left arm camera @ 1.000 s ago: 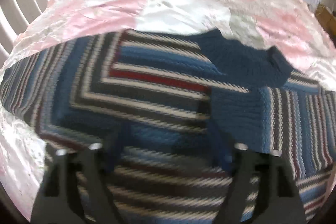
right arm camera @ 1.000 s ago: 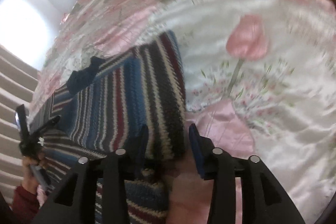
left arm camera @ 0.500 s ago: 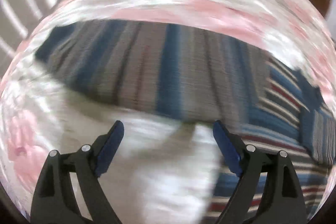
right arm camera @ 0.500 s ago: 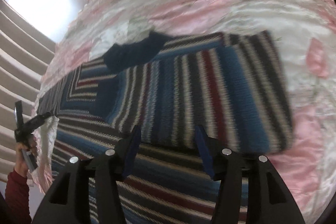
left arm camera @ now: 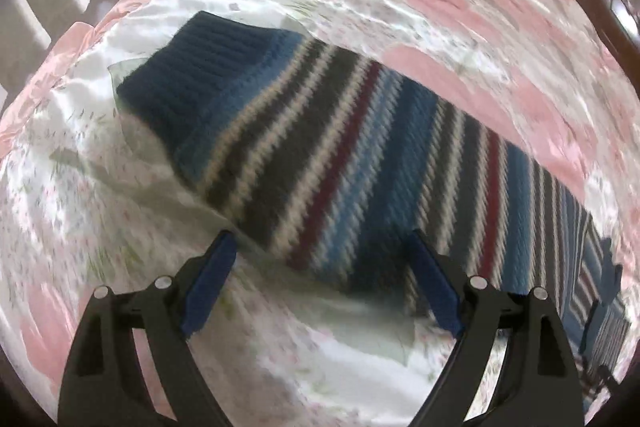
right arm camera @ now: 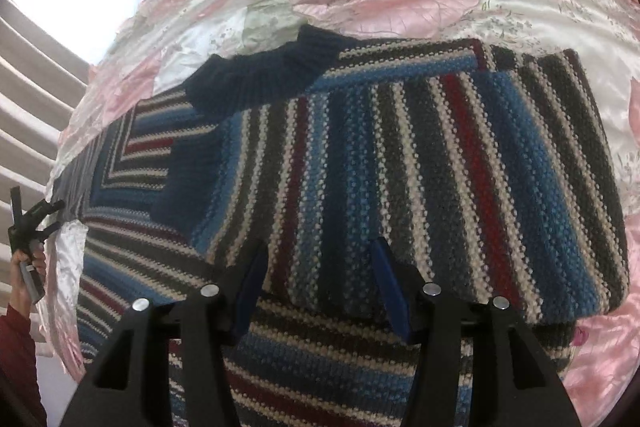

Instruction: Fold small clothes

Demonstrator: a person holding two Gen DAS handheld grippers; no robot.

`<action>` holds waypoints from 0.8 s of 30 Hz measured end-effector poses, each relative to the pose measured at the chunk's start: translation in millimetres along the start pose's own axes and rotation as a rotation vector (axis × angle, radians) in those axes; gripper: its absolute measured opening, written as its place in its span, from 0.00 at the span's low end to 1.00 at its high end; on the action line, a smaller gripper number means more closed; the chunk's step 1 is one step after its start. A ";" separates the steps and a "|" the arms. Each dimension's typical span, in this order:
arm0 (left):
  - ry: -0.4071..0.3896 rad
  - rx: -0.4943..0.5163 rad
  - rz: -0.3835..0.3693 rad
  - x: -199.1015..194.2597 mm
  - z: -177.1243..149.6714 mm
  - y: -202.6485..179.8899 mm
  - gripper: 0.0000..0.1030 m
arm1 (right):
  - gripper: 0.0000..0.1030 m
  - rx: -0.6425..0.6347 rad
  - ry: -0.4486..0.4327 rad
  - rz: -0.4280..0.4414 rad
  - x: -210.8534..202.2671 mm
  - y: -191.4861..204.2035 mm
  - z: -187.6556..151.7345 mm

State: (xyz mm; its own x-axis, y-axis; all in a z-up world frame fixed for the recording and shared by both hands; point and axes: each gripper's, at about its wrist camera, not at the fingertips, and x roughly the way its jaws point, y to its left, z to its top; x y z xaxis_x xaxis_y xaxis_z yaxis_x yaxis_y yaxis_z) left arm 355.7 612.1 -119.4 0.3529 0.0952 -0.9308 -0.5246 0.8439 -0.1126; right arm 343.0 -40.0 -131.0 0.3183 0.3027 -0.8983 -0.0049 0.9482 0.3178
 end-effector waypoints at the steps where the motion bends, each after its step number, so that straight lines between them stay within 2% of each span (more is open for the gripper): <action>1: -0.004 -0.016 0.004 0.0 3.0 6.7 0.84 | 0.53 0.002 -0.002 0.001 0.8 -0.3 0.3; 6: 0.002 -0.126 -0.056 5.4 18.8 35.5 0.84 | 0.53 0.010 -0.007 -0.005 6.3 -4.0 -0.5; 8: -0.001 -0.159 -0.079 6.8 24.2 40.6 0.81 | 0.53 0.021 -0.012 -0.003 8.3 -5.3 -1.0; 10: -0.017 -0.161 -0.077 6.9 28.4 41.7 0.66 | 0.53 0.022 -0.015 -0.005 9.2 -5.4 -0.5; 11: -0.018 -0.159 -0.076 7.2 29.5 41.4 0.63 | 0.53 0.020 -0.017 -0.006 9.3 -4.8 0.0; 13: -0.030 -0.167 -0.084 7.8 31.7 42.0 0.43 | 0.53 0.011 -0.018 -0.013 9.7 -3.4 0.2; 14: -0.040 -0.175 -0.103 6.8 32.2 43.6 0.36 | 0.53 0.005 -0.019 -0.015 9.6 -2.9 0.0; 15: -0.045 -0.183 -0.122 7.1 32.4 43.6 0.23 | 0.53 0.001 -0.020 -0.016 9.6 -2.6 -0.2; 16: -0.050 -0.198 -0.153 6.4 31.7 45.6 0.17 | 0.53 -0.003 -0.021 -0.016 9.6 -2.4 -0.5; 18: -0.063 -0.221 -0.184 5.8 32.2 45.7 0.15 | 0.53 -0.005 -0.023 -0.012 9.0 -2.8 -0.9; 24: -0.153 -0.177 -0.191 -14.4 23.3 32.1 0.12 | 0.53 0.002 -0.030 0.011 1.4 -6.6 -4.6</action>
State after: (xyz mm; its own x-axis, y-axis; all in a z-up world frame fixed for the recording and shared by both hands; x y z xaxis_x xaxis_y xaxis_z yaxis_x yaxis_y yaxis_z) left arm 351.9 650.1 -101.5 0.5638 0.0330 -0.8252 -0.5596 0.7502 -0.3523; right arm 339.2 -45.3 -135.8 0.3468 0.3105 -0.8851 -0.0069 0.9444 0.3286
